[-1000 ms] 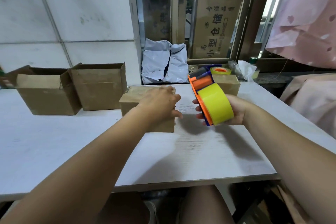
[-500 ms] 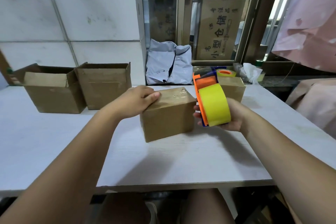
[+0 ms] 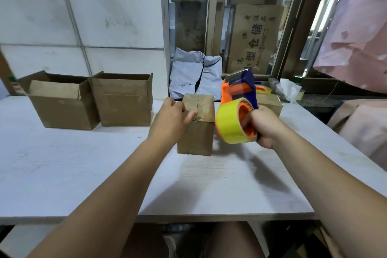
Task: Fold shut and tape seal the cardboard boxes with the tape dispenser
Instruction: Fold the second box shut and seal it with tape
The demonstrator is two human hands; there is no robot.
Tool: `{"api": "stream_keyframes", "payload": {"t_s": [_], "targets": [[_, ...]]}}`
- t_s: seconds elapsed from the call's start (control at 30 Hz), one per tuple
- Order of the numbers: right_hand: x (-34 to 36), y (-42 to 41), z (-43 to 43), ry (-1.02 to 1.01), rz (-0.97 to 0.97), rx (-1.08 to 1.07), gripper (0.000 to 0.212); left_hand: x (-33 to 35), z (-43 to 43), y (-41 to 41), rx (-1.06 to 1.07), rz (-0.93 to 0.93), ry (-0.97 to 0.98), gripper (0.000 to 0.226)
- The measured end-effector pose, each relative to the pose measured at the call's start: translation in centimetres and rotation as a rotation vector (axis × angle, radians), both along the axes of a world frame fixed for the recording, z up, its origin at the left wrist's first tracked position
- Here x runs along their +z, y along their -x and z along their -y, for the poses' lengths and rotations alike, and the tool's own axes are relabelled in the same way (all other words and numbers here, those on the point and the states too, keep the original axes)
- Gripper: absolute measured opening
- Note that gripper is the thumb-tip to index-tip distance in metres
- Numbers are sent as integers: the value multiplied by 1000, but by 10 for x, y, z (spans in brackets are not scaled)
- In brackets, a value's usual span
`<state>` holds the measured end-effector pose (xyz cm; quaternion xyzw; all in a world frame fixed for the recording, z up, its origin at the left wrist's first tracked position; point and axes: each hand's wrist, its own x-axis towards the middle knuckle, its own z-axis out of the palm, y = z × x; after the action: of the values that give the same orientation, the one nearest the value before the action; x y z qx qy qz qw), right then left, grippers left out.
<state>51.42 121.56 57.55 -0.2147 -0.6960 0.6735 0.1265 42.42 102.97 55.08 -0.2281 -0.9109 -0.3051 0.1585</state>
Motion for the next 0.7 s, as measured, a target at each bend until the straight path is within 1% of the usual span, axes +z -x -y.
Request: {"api": "stream_keyframes", "payload": {"t_s": [0.07,0.1,0.13,0.2,0.23,0.27,0.33,0.37,0.4,0.47,0.53,0.63,0.7], "targets": [[4,2,1,-94,-32,-49,34,0,-7,-3,29,-32,-3,39],[6,3,2,-161,-57,-71,37,2,-10,-6,39,-67,-35,34],[7,5,2,-236,-86,-92,43,6,-12,-10,33,-101,-117,29],[11,7,6,-397,-161,-134,57,21,-19,-22,-41,-91,-385,21],[13,8,9,-466,-194,-157,61,31,-24,-28,-103,-43,-503,19],[15,8,13,-529,-219,-173,62,40,-28,-35,-168,27,-579,21],[20,7,21,-609,-284,-198,63,51,-39,-44,-252,186,-652,40],[21,6,25,-635,-308,-216,65,54,-43,-46,-252,252,-689,46],[23,4,29,-686,-309,-245,66,54,-46,-47,-236,310,-747,45],[25,1,33,-829,-262,-305,69,52,-50,-47,-207,415,-893,32],[26,-3,35,-899,-245,-338,69,47,-51,-46,-178,449,-987,23],[22,-2,31,-863,-261,-361,69,40,-50,-44,-192,503,-1148,8],[18,0,26,-844,-294,-357,68,37,-46,-39,-212,559,-1225,12]]}}
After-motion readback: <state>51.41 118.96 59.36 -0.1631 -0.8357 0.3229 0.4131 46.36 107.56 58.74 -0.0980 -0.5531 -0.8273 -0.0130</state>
